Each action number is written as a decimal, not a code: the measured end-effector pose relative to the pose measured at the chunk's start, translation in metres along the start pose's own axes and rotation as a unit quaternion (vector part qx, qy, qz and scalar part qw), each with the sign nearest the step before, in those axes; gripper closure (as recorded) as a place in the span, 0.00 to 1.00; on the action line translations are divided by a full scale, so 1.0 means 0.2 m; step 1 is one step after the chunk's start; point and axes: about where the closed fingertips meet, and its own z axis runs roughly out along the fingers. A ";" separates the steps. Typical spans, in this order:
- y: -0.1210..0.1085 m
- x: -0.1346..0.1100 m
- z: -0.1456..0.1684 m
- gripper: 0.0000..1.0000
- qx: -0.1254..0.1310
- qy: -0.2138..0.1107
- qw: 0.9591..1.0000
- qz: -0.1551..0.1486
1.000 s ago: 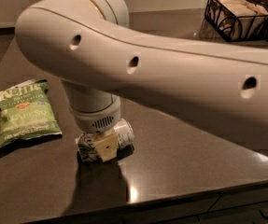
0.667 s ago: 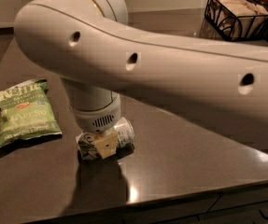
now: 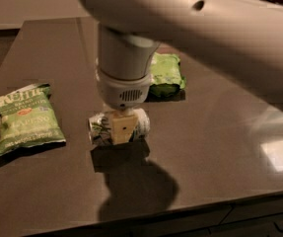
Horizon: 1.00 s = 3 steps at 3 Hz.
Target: Place 7up can upright
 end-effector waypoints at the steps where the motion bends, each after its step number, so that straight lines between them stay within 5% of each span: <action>1: -0.05 0.08 -0.11 1.00 0.017 -0.074 0.996 0.039; 2: -0.07 0.16 -0.18 1.00 0.042 -0.157 0.984 0.069; 3: -0.08 0.23 -0.24 1.00 0.077 -0.251 0.959 0.109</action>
Offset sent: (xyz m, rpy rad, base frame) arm 0.0353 -0.0595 0.0638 0.7005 0.0893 -0.2122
